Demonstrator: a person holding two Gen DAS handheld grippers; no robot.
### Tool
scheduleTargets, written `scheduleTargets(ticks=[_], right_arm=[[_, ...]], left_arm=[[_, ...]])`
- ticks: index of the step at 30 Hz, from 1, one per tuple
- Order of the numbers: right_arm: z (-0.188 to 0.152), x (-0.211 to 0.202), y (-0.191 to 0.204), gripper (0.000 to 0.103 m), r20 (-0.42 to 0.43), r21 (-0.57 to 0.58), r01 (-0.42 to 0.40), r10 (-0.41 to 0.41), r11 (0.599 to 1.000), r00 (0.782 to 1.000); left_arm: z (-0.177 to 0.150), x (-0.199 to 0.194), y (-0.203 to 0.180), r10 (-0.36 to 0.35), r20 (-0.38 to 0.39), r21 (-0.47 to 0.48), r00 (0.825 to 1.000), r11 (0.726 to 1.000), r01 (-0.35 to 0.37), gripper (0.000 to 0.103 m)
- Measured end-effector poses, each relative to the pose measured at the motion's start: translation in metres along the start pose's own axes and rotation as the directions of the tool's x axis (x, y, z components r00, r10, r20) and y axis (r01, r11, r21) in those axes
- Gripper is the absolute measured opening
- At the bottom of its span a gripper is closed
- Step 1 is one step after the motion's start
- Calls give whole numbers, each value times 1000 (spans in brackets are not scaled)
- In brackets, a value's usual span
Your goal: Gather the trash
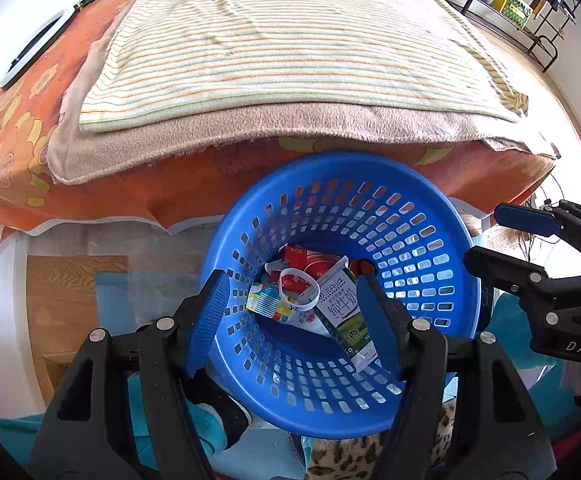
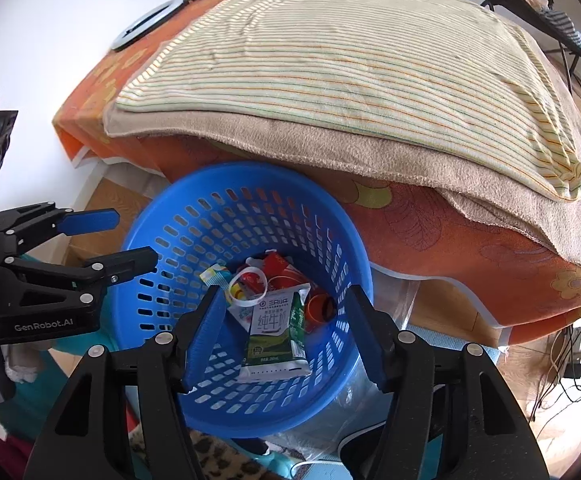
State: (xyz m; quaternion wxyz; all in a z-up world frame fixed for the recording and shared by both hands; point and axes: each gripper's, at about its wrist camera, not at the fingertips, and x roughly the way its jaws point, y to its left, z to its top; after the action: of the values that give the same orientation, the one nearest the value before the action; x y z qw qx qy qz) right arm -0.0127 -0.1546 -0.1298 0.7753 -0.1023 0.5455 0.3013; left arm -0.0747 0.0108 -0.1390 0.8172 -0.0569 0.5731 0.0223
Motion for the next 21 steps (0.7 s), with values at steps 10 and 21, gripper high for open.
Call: scheduleTargets(ticks=[10,21], right_arm=[[11,-23,-5,67,59,12,44,-44,999,997],[36,-54,-10,67,142,5,84,-84,996,986]], left_arm=[[16,-25,0,9,60,16,998,1000,-10,68],[52,-66,4,15,173,17,985,1000,-19,75]])
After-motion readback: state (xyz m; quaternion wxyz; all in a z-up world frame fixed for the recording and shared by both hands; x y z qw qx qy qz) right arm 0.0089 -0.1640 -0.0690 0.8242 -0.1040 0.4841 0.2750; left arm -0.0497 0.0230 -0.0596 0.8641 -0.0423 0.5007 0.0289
